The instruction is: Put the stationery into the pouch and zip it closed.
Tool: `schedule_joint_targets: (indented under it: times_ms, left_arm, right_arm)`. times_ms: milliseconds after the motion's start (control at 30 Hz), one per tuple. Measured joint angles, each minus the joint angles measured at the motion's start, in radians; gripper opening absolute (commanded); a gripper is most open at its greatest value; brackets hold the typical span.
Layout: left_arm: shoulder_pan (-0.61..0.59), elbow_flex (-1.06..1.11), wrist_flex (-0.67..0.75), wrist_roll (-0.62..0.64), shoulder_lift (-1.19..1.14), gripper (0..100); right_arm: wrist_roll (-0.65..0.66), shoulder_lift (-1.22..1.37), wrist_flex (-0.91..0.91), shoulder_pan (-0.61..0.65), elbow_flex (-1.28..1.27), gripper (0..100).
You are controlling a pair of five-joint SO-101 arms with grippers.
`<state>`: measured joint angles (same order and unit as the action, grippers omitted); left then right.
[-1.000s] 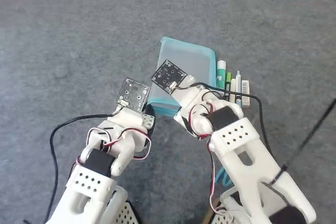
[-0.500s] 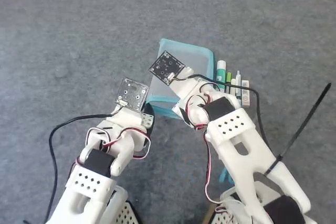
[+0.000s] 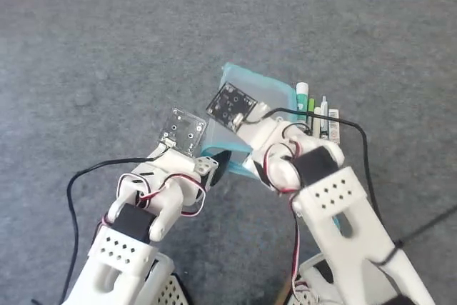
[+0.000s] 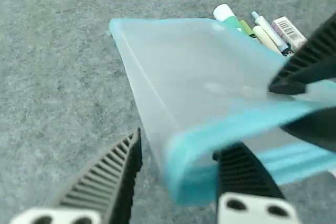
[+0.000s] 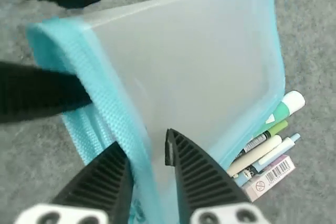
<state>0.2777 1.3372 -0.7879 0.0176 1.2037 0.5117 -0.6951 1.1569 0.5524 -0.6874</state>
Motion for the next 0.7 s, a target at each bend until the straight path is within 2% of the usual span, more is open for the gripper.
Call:
schedule_joint_targets:
  times_ms: [167,333,700]
  left_arm:
    - [-0.02,0.0,0.021,-0.008,0.0,16]
    - [-0.109,0.002,0.04,-0.012,-0.009,1]
    - [-0.114,0.018,0.074,0.025,-0.009,1]
  right_arm:
    - [0.008,-0.054,0.057,0.054,0.0,0.7]
    - [0.032,-0.071,0.057,0.084,0.003,0.8]
    - [0.002,-0.077,0.083,0.092,0.005,2.3]
